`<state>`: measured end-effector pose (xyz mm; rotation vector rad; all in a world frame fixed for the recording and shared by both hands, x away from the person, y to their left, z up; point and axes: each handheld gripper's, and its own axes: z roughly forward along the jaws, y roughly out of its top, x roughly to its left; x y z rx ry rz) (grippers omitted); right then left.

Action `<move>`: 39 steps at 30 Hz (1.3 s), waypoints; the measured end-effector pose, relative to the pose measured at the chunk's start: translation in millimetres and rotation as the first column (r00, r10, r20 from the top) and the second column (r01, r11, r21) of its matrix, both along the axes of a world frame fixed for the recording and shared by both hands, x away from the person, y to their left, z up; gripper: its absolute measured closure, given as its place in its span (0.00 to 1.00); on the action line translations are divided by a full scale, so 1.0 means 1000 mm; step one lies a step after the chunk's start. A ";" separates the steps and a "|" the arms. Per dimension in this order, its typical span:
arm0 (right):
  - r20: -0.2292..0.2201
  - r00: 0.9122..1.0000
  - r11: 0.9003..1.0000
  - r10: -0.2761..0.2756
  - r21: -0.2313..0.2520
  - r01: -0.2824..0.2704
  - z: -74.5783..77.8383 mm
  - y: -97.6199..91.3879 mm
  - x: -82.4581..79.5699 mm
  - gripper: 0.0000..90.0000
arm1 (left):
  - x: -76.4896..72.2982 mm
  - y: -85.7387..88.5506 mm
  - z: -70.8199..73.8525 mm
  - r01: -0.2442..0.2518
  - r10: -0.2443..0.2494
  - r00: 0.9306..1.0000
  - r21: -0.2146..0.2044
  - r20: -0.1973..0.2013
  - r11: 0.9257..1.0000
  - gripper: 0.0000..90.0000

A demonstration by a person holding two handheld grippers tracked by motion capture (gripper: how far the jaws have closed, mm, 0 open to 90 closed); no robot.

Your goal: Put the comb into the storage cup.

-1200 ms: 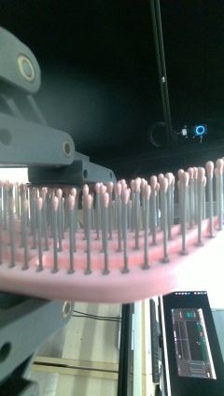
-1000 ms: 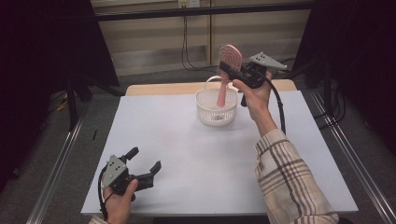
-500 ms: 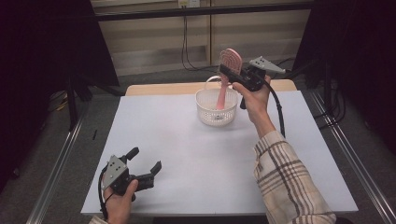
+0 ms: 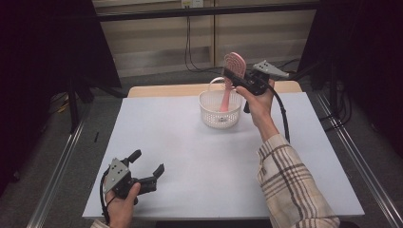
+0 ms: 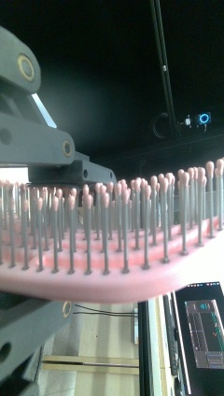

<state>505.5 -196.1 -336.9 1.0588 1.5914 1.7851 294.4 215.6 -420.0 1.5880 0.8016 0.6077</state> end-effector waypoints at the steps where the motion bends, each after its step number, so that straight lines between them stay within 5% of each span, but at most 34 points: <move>1: -0.002 1.000 1.000 0.001 0.002 -0.001 0.000 0.000 0.000 0.70 | 0.000 0.000 0.000 0.000 0.000 1.000 0.000 0.001 1.000 0.05; 39: -0.031 0.999 0.998 -0.043 -0.038 0.041 -0.031 0.003 0.008 0.70 | 0.001 0.000 -0.001 0.003 -0.003 1.000 -0.004 -0.006 1.000 0.05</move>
